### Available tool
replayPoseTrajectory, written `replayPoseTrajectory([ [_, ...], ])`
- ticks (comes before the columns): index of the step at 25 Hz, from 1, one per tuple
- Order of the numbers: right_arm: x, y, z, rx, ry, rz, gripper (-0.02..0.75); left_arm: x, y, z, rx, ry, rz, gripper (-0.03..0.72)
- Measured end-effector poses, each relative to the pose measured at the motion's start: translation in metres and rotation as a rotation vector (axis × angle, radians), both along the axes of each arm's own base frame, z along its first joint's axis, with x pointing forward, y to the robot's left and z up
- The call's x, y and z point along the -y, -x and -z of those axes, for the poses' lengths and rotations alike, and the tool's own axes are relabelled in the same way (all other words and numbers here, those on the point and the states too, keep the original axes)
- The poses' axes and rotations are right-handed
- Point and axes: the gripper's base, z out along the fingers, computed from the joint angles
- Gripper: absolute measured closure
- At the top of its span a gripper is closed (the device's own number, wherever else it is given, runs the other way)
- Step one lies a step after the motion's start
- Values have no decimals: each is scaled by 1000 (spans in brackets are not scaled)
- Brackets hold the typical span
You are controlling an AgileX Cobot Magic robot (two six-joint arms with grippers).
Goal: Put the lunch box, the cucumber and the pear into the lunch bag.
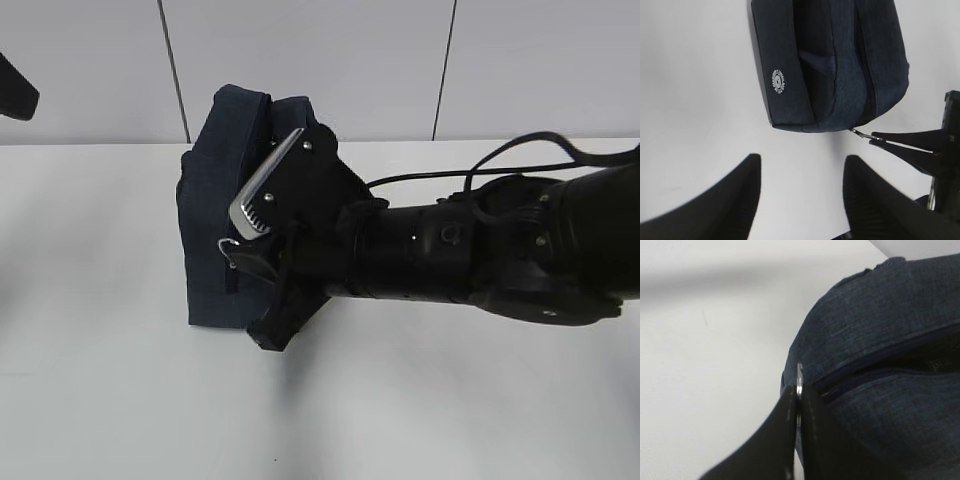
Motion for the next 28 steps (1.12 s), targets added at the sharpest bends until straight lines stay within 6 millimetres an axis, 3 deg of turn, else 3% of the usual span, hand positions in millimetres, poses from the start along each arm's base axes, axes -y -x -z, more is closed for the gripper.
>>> replayPoseTrajectory([
  [8,4,-4,-33,67,1,21,754,1,0,-1,-2,16,2,309],
  [19,22,-45,-80,53,-79,-35,754,3,0,-1,-4,43,4,309],
  [23,21,-60,-84,12,-73,-105,754,3,0,-2,-2,44,7,309],
  [28,16,-69,-77,-42,-39,-174,754,4,-2,1,-12,52,10,309],
])
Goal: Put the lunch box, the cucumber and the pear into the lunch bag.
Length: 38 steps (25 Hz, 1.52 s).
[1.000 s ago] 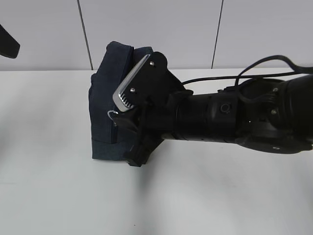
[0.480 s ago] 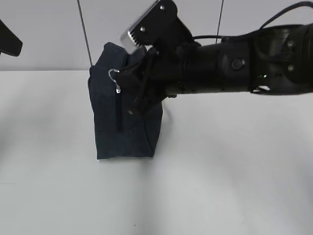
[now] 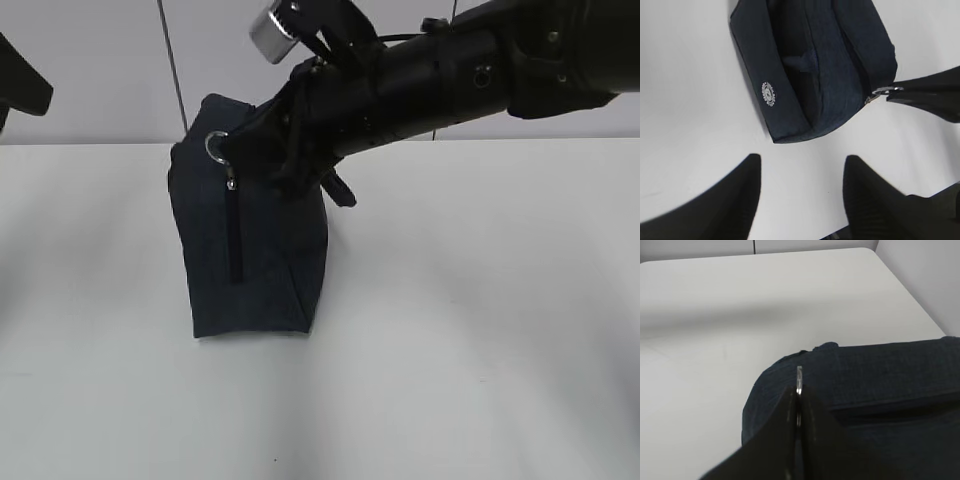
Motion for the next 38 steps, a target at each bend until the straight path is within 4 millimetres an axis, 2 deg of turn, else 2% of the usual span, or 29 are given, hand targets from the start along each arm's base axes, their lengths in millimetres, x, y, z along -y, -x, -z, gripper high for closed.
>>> replayPoseTrajectory([
  [6,-1,-7,8,-7,17,12,754,3,-6,3,6,20,20,309],
  [10,-3,-11,1,14,5,14,754,3,-17,14,-19,17,27,309],
  [14,-7,-21,-4,37,-6,17,754,7,-27,22,-31,40,48,309],
  [25,-12,-50,3,54,-13,94,754,13,-47,41,-42,81,99,325],
  [31,-12,-52,-5,26,-49,89,754,15,-62,53,-7,85,121,329],
  [38,-13,-49,-5,-8,-64,67,754,20,-83,80,4,100,197,351],
])
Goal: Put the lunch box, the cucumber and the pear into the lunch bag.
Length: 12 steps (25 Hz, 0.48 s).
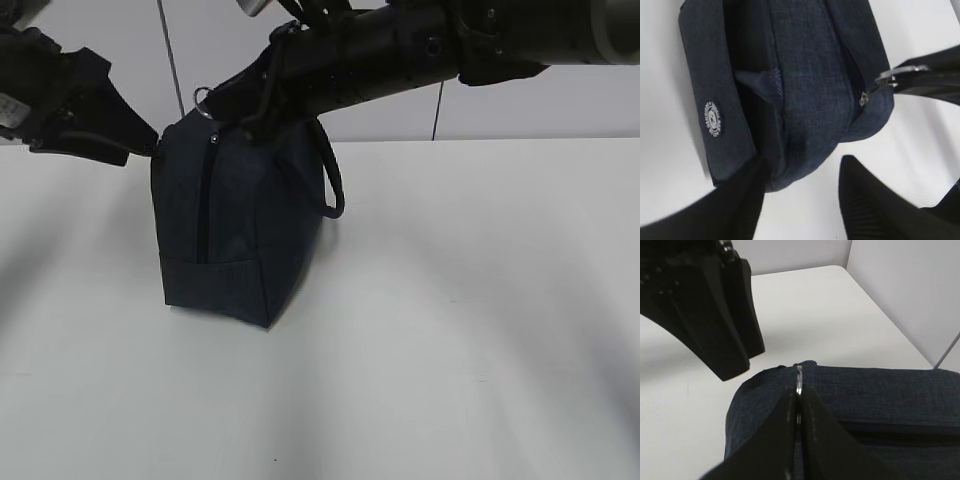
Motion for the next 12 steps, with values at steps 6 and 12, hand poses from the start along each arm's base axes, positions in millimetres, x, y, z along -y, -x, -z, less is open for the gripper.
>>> replayPoseTrajectory([
  [6,0,1,0,-5,-2,-4,754,3,-14,24,-43,21,7,409],
  [12,0,1,0,-9,-2,-5,754,6,-18,30,-44,59,31,426],
])
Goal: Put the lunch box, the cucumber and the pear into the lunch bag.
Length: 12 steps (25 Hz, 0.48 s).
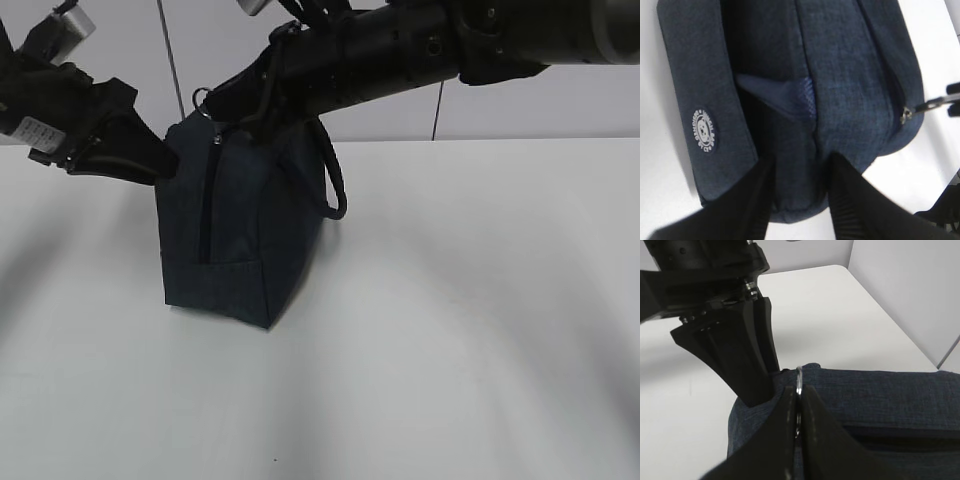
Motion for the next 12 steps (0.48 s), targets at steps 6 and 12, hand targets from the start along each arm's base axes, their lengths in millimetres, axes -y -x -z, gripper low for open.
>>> replayPoseTrajectory([
  [6,0,0,0,-4,-2,2,754,0,0,0,7,2,7,477],
  [12,0,0,0,-6,-3,4,754,2,-1,1,-7,31,2,595],
])
